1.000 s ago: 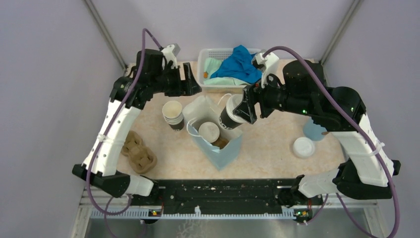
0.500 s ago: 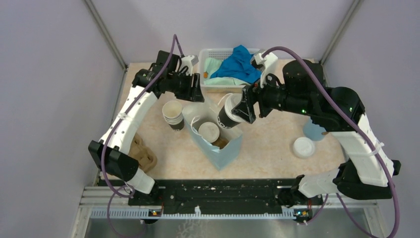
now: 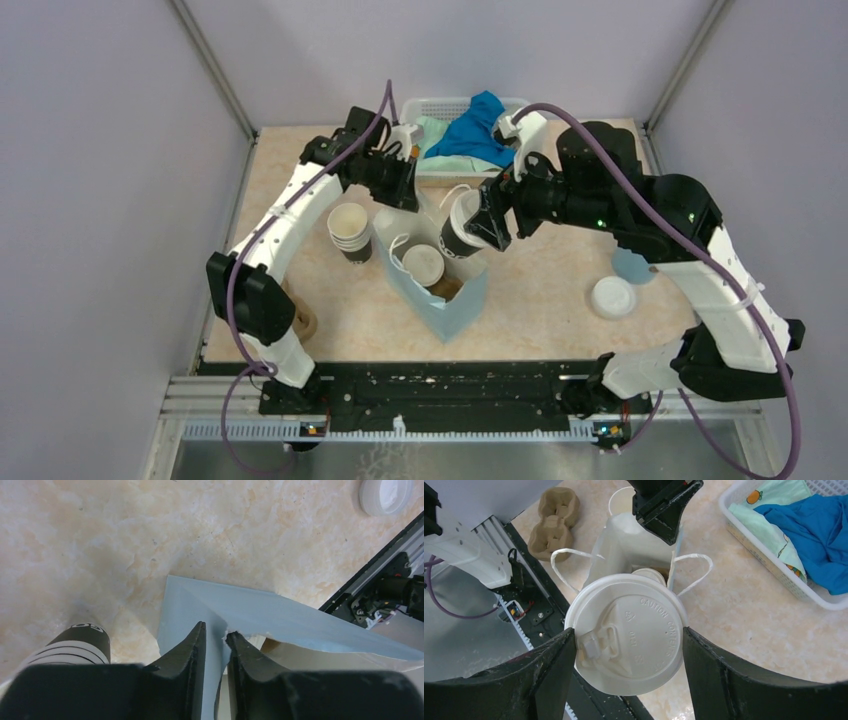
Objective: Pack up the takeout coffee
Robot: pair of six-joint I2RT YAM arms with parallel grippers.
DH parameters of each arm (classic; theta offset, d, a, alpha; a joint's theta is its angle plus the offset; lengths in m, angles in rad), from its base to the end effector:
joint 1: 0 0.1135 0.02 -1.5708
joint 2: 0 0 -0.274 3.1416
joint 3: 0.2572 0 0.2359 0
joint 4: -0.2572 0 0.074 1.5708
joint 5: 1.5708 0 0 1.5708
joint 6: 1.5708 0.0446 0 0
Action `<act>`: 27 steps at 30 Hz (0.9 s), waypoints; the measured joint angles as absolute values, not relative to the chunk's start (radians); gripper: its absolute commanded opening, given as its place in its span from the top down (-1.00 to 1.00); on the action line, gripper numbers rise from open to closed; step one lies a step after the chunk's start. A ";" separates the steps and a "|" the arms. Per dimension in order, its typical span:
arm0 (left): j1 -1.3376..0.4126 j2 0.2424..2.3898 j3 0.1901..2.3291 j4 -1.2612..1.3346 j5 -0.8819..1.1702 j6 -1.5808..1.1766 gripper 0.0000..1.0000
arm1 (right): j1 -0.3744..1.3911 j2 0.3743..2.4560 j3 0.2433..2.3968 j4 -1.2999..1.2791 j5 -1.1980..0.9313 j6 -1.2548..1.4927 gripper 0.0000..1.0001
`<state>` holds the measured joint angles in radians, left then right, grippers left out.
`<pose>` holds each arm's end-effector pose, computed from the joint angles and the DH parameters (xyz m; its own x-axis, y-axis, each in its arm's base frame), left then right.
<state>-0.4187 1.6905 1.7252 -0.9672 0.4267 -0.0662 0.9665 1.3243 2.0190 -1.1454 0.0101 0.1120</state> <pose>0.3095 -0.1579 0.3614 -0.7715 0.2774 -0.5725 0.5456 0.7514 -0.3711 0.1122 0.1617 0.5197 -0.3373 -0.2919 -0.8950 -0.7849 0.6121 0.0962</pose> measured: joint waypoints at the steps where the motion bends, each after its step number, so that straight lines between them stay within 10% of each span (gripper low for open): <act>1: -0.426 1.692 1.726 -0.965 0.424 -0.063 0.60 | 0.966 1.324 2.019 -1.144 0.010 0.110 -0.43; 8: -0.495 1.637 1.677 -0.831 0.348 -0.045 0.99 | 0.966 1.320 1.988 -1.112 -0.002 0.104 -0.43; 27: -0.542 1.463 1.454 -0.486 0.257 -0.175 1.00 | 0.967 1.312 1.921 -1.096 -0.020 0.001 -0.40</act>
<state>-0.5419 1.4628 1.4540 -0.4858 0.2565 -0.1745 0.9668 1.3125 1.9209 -1.0962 -0.0200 0.0010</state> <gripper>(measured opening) 0.007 0.703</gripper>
